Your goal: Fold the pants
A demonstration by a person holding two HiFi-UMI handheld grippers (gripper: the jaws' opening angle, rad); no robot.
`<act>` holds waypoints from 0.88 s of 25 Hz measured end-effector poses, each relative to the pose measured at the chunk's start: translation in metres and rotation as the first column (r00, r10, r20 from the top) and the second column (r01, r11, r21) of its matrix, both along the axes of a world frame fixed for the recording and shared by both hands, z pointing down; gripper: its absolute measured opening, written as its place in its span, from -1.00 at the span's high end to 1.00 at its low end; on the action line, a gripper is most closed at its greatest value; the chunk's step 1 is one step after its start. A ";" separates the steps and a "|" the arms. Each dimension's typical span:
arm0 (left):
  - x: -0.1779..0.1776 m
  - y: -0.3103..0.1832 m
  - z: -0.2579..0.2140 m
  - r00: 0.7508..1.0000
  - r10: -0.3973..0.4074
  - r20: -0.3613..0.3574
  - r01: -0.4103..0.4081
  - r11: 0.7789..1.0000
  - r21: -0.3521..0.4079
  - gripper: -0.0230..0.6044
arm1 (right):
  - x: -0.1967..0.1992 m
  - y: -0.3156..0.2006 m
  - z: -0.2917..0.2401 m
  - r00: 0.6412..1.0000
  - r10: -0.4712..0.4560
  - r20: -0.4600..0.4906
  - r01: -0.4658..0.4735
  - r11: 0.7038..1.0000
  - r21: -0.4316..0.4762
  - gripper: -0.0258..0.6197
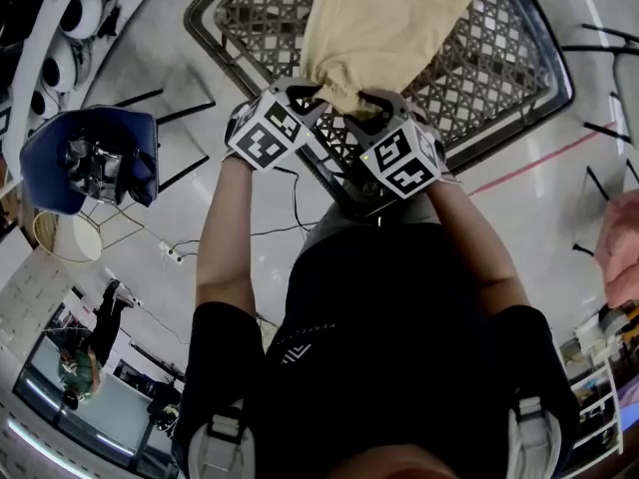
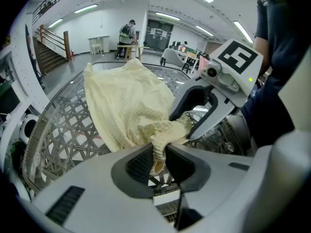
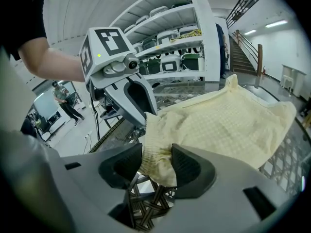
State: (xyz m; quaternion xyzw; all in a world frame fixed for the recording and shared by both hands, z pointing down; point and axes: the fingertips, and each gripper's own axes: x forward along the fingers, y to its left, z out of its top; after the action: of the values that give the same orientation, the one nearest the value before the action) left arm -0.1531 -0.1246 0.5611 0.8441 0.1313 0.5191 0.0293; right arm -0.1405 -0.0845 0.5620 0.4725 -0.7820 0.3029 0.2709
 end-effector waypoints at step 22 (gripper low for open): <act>-0.004 0.043 -0.050 0.998 -0.061 -0.011 0.059 0.992 -0.110 0.76 | -0.022 0.035 -0.007 0.984 -0.051 -0.170 0.057 0.998 0.031 0.36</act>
State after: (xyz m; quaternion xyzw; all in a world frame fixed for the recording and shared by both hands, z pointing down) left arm -0.1566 -0.0816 0.5109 0.8484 0.1343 0.5040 0.0902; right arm -0.1629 -0.0500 0.5549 0.4800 -0.7740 0.2405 0.3358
